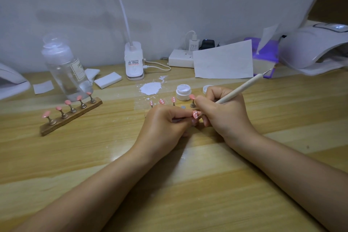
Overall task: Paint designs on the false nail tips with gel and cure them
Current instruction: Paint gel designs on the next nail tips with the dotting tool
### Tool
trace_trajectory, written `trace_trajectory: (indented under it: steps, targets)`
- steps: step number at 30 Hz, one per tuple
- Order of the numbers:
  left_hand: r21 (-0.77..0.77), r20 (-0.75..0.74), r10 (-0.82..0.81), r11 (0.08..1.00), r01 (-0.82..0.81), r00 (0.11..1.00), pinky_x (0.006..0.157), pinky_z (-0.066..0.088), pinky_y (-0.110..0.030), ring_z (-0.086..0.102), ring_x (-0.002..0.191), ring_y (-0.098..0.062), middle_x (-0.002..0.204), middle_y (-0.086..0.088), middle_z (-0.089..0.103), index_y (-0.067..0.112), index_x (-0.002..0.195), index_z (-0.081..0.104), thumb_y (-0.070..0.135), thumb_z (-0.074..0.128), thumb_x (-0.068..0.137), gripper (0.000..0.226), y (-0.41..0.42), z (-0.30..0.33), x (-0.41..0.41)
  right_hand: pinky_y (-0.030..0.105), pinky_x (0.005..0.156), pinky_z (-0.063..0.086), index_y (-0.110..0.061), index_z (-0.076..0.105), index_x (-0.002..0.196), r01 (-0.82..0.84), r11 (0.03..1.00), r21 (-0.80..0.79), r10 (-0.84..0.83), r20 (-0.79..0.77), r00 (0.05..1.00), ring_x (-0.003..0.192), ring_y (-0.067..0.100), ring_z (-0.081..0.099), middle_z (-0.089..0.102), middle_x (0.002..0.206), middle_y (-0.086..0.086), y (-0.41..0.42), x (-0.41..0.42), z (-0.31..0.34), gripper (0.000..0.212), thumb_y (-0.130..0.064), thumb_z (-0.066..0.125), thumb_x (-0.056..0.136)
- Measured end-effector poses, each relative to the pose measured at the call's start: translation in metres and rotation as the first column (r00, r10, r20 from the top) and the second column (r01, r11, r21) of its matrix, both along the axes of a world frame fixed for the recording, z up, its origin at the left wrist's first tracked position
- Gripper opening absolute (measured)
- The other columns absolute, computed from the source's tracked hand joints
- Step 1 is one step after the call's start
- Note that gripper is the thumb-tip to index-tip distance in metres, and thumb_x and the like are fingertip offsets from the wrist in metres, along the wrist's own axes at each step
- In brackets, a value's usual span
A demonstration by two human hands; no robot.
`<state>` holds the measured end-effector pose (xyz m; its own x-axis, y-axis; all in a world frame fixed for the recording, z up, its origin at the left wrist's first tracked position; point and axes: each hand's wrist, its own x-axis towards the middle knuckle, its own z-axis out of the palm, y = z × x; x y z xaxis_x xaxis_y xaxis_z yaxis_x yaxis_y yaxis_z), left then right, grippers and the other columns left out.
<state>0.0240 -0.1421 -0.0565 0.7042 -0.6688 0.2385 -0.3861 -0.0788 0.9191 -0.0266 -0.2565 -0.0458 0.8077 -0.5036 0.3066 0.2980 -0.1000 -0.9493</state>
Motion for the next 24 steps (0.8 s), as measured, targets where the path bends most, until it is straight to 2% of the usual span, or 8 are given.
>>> trace_trajectory:
  steps: [5, 11, 24]
  targets:
    - [0.002, 0.015, -0.002, 1.000, 0.002, 1.000, 0.058, 0.052, -0.015, 0.062, 0.071, 0.002, 0.069, 0.013, 0.071, 0.027, 0.072, 0.071, 0.005, 0.064, 0.082, 0.025, 0.0003, 0.0000, -0.0001, 0.011, 0.037, 0.034, -0.013, 0.031, 0.040, -0.009, 1.000, -0.010, 0.009, 0.002, 1.000, 0.030, 0.010, 0.046, 0.039, 0.029, 0.001, 0.0002, -0.0006, 0.0001, 0.051, 0.012, 0.056, 0.077]
    - [0.005, -0.003, -0.017, 1.000, 0.017, 1.000, 0.055, 0.049, -0.010, 0.060, 0.069, 0.010, 0.065, 0.019, 0.069, 0.027, 0.071, 0.071, 0.003, 0.063, 0.082, 0.027, 0.0006, 0.0017, -0.0011, 0.014, 0.038, 0.036, -0.016, 0.033, 0.038, -0.016, 1.000, 0.002, 0.016, -0.005, 1.000, 0.032, 0.013, 0.047, 0.039, 0.029, 0.002, -0.0001, -0.0004, -0.0003, 0.054, 0.011, 0.057, 0.078]
    - [-0.006, 0.008, -0.019, 1.000, 0.019, 1.000, 0.055, 0.049, -0.010, 0.060, 0.068, 0.010, 0.065, 0.019, 0.069, 0.026, 0.070, 0.071, 0.003, 0.064, 0.081, 0.027, 0.0000, 0.0011, -0.0003, 0.014, 0.038, 0.036, -0.013, 0.032, 0.041, -0.006, 1.000, 0.004, 0.006, -0.002, 1.000, 0.032, 0.013, 0.048, 0.038, 0.030, 0.004, 0.0000, 0.0001, -0.0001, 0.050, 0.010, 0.057, 0.078]
